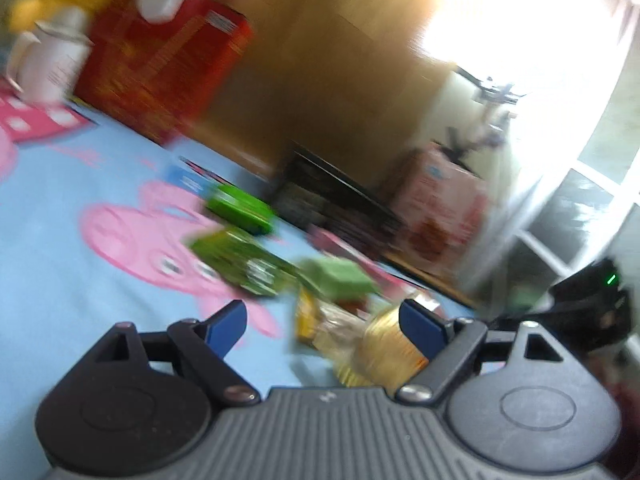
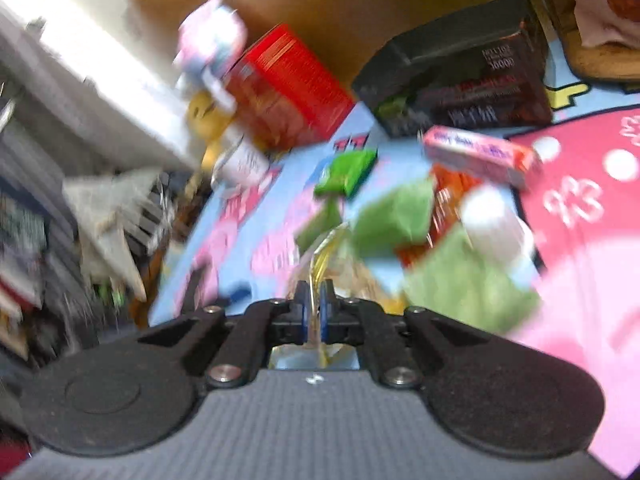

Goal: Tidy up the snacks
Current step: 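Carry the cake over the black tin box and open the right tool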

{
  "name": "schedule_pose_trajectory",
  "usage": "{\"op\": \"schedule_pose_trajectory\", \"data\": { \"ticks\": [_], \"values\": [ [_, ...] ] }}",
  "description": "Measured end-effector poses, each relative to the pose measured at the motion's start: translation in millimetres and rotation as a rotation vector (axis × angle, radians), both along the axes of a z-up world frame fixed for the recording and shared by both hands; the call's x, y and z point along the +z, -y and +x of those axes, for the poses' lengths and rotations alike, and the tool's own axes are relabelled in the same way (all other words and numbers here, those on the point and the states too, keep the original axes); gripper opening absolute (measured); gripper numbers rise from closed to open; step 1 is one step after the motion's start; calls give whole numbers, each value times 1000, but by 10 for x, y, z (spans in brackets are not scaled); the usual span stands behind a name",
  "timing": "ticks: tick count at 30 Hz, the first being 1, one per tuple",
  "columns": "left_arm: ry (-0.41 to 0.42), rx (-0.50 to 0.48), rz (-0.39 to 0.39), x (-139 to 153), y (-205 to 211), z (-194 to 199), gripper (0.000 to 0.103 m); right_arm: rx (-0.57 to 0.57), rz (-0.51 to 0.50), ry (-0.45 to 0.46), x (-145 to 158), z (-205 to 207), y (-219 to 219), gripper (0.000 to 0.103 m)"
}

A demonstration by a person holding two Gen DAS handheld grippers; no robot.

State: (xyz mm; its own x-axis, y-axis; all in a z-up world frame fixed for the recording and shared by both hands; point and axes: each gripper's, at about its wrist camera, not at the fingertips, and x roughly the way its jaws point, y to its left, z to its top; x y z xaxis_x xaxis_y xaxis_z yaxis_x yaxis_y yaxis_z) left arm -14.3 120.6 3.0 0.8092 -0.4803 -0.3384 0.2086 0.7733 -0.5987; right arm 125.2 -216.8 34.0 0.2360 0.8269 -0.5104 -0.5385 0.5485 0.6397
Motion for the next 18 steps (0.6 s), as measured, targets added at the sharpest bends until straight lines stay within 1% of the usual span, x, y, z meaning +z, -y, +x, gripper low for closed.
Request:
{"op": "schedule_pose_trajectory", "data": {
  "ticks": [2, 3, 5, 7, 9, 10, 12, 14, 15, 16, 17, 18],
  "values": [
    [-15, -63, -17, 27, 123, 0, 86, 6, -60, 72, -34, -211, 124, 9],
    [-21, -90, -19, 42, 187, 1, 86, 3, -86, 105, -53, -294, 190, 13],
    [-44, -135, -10, 74, 318, 6, 86, 1, -106, 141, -103, -423, 315, 21],
    [-85, -171, 0, 72, 409, 11, 85, 35, -146, 199, -138, -556, 330, 49],
    [-131, -204, -1, 49, 480, 21, 84, 91, -224, 301, -163, -698, 302, 63],
    [-149, -212, -2, 23, 508, 32, 83, 126, -266, 353, -168, -762, 280, 67],
    [-188, -231, -9, -31, 572, 90, 80, 190, -325, 422, -195, -831, 186, 73],
    [-220, -247, 0, -80, 664, 144, 70, 243, -375, 467, -268, -838, 95, 75],
    [-239, -258, 9, -115, 724, 177, 58, 258, -411, 493, -316, -841, 33, 74],
    [-257, -269, 13, -150, 766, 191, 49, 270, -448, 522, -371, -848, -25, 69],
    [-274, -265, 26, -175, 816, 216, 46, 288, -469, 539, -423, -853, -44, 60],
    [-272, -258, 44, -156, 842, 212, 44, 309, -473, 545, -462, -838, -82, 52]
  ]
}}
